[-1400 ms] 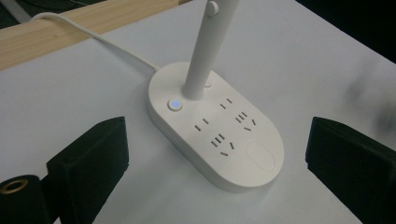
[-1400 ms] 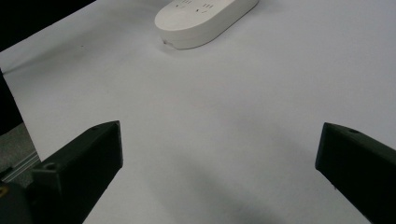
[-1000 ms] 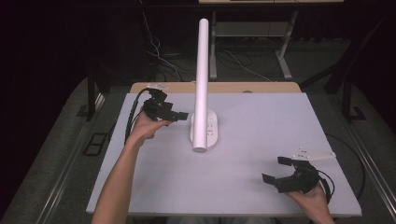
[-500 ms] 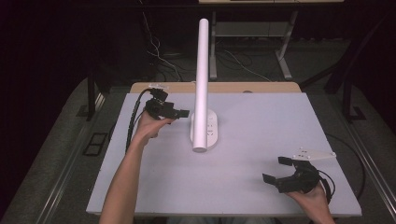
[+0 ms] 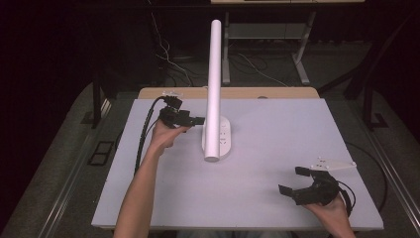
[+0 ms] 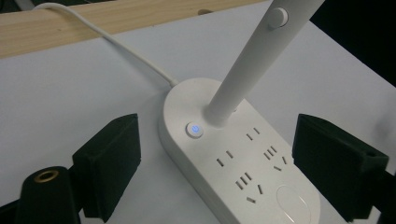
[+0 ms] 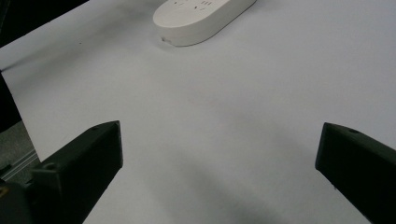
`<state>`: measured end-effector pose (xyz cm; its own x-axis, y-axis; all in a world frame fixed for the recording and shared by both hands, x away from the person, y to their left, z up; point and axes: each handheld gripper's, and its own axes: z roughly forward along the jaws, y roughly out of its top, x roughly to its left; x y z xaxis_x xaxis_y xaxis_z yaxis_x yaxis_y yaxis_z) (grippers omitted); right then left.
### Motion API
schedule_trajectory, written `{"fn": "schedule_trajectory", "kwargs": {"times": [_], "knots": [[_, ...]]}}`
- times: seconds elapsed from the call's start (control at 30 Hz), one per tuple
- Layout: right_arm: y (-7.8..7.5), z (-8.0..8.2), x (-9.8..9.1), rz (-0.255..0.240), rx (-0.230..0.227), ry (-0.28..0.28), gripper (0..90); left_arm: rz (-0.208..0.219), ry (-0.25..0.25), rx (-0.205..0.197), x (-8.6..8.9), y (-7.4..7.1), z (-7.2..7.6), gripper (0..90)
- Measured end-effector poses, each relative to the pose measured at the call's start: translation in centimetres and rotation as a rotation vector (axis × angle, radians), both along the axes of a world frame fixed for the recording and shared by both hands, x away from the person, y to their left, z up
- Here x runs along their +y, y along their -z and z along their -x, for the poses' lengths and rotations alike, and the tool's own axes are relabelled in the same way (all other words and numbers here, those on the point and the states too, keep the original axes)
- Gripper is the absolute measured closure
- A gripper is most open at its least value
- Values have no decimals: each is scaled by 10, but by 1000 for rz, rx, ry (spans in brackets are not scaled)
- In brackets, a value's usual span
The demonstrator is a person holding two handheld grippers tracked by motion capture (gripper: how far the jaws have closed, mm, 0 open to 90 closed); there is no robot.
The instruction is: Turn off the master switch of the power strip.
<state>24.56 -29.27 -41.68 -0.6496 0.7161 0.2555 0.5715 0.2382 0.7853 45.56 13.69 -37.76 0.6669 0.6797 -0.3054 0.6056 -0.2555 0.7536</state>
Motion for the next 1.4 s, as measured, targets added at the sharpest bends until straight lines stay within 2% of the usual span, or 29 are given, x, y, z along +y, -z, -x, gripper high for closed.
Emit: {"fn": "schedule_trajectory", "kwargs": {"times": [0.43, 0.47, 0.5, 0.6, 0.67, 0.77, 0.87, 1.0, 1.2, 1.4], "knots": [[0, 1, 1, 1, 11, -3, 0, 7, 7, 8, -9, 8, -2, 217], [0, 0, 1, 2, 11, -4, 0, 22, -13, 26, -11, 9, -1, 228], [0, 0, 1, 3, 11, -4, 0, 24, -13, 28, -11, 9, -2, 240], [1, 0, 1, 3, 12, -4, 0, 13, 1, 17, -11, 12, -4, 281], [1, 0, 1, 4, 11, -6, 0, 15, -14, 25, -13, 13, -4, 306], [1, 0, 0, 4, 10, -4, 0, 8, -5, 15, -13, 14, -6, 351], [1, 0, 0, 4, 7, -4, 0, 12, -16, 18, -13, 16, -7, 407], [0, 0, 0, 4, 7, -2, 0, 6, -45, 27, -15, 19, -8, 526], [0, 0, -2, 6, 7, 0, 0, 3, -56, 19, -16, 21, -9, 704], [0, 0, -1, 8, 4, -2, 0, 0, -70, 5, -21, 24, -10, 837]]}}
